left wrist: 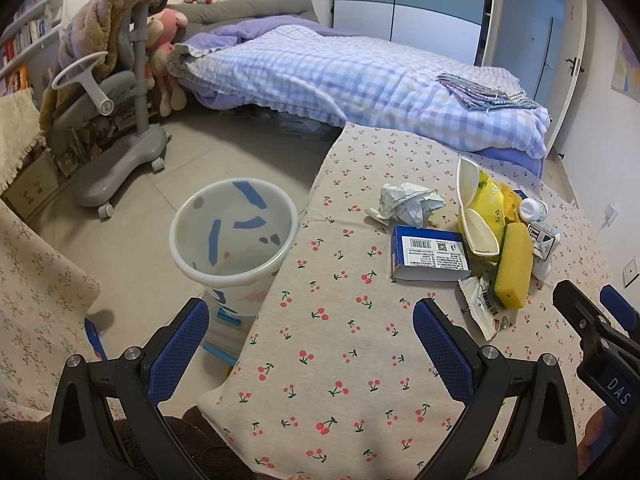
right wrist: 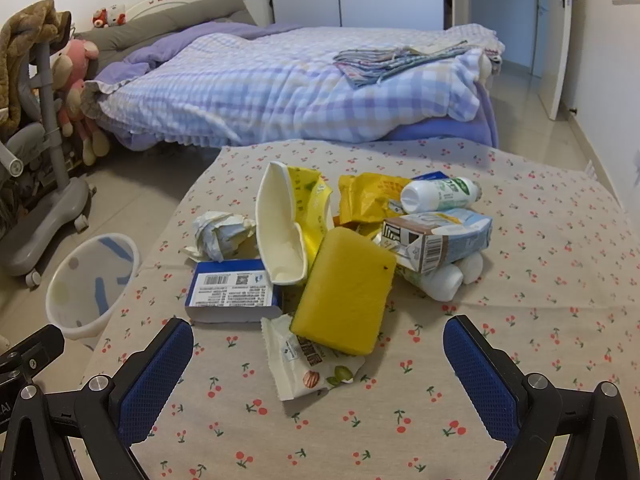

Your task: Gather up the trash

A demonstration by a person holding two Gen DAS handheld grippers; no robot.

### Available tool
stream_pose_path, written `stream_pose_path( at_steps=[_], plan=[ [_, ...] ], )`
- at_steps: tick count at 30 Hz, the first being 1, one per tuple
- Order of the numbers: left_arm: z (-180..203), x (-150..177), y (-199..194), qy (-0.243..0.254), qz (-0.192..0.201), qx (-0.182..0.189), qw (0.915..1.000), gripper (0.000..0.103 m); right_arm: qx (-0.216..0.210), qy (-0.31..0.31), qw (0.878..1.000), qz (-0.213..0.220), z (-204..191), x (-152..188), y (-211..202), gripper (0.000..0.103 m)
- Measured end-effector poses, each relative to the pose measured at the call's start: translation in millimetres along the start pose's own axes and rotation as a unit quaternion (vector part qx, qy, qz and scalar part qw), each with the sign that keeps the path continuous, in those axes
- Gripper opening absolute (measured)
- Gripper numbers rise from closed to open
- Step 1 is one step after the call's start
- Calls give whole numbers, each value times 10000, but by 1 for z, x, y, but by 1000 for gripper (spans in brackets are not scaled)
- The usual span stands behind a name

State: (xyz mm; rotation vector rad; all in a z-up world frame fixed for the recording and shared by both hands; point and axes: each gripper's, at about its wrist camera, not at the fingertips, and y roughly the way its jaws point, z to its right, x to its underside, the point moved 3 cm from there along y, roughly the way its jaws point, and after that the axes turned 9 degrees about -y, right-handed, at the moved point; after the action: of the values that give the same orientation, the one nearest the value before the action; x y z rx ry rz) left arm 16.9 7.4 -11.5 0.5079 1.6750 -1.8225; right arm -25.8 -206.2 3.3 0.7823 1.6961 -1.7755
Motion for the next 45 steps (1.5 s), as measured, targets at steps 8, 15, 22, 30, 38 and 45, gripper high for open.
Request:
stream_pose_path(
  at_steps=[8,15,22,30,38,45],
  plan=[
    [0,0,-1,0,0,1,10000,103,-3,1,10000,-4,1,0,0,103],
    [0,0,-1,8,19,0,10000,103,-10,-24,10000,-8,-2,-1,0,103],
    [-1,-1,-2,-2,38,0,10000,103,-10,-25,10000,-5,-2,-1,0,103],
    [-2,-5,-1,3,10,16,10000,103,-37,-21,10000,-69,-4,-2,0,103],
    [14,-28,4,391,-202,202,9988,103,-17,114,9990,-443,21,-15,6,103],
    [39,-49,39,773,-984,453,9911,103,175,485,9945,-908,71,-37,18,103]
  ],
)
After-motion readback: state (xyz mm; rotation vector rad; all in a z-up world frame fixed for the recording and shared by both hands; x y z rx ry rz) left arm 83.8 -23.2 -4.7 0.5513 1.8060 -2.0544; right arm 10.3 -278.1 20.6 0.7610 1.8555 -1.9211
